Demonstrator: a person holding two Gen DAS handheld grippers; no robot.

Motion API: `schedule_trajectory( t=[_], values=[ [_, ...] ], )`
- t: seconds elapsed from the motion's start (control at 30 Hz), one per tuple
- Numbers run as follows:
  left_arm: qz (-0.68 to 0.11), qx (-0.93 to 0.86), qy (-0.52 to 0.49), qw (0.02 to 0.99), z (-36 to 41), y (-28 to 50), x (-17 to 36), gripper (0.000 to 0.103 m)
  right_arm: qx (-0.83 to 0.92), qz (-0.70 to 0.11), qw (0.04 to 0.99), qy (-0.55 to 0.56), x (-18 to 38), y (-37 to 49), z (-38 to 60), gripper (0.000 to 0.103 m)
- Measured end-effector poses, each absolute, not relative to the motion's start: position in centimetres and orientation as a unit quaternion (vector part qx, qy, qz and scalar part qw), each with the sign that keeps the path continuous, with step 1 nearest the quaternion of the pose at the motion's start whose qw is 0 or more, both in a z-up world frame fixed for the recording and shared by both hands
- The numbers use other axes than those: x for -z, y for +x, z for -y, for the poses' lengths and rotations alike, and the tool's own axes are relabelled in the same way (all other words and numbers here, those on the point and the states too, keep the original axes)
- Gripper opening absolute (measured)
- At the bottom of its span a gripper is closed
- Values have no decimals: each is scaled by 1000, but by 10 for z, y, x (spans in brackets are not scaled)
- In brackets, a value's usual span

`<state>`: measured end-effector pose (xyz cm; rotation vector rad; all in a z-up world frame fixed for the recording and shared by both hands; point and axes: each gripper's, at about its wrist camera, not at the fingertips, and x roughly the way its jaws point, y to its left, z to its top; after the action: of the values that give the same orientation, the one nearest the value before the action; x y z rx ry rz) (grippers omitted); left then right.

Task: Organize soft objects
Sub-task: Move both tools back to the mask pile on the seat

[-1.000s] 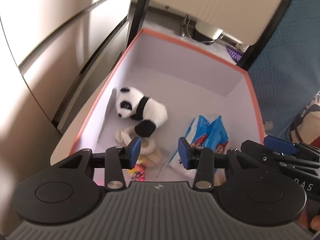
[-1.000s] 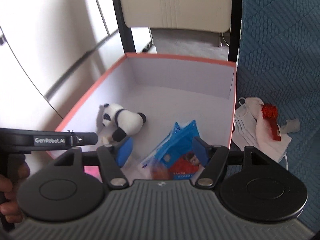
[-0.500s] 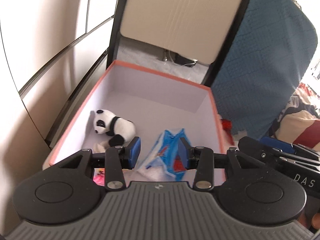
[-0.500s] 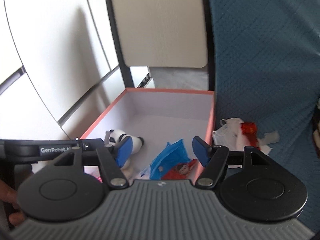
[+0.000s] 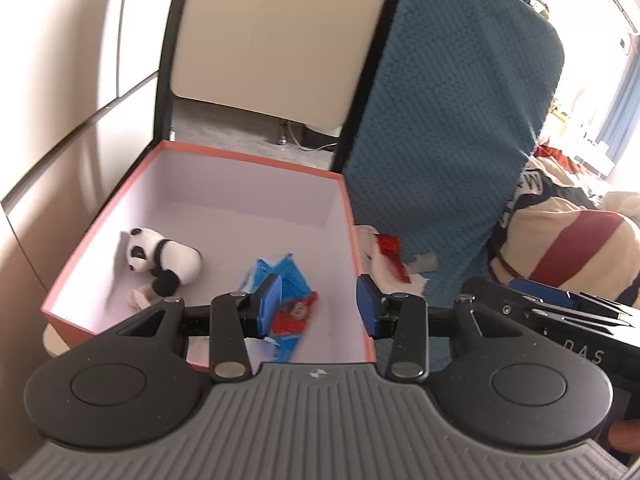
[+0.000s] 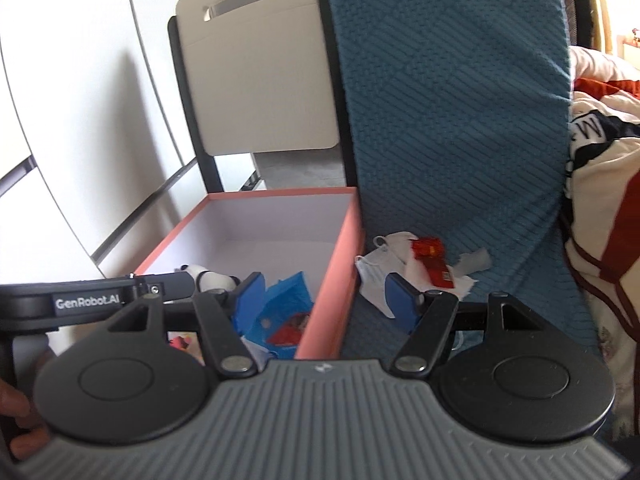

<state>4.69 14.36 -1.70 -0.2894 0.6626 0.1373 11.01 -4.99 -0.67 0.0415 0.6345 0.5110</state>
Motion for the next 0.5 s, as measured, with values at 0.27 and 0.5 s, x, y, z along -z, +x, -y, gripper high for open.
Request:
schedule_trajectory(
  t=[0.27,0.5],
  values=[
    [-316,-49,-138,937,-113,46,24,47,-233,-301,925,22,13,100,82,69],
    [-320,-29,-127,938,-83,47,27,47,-213,-304,928,26,23,91,110,69]
  ],
)
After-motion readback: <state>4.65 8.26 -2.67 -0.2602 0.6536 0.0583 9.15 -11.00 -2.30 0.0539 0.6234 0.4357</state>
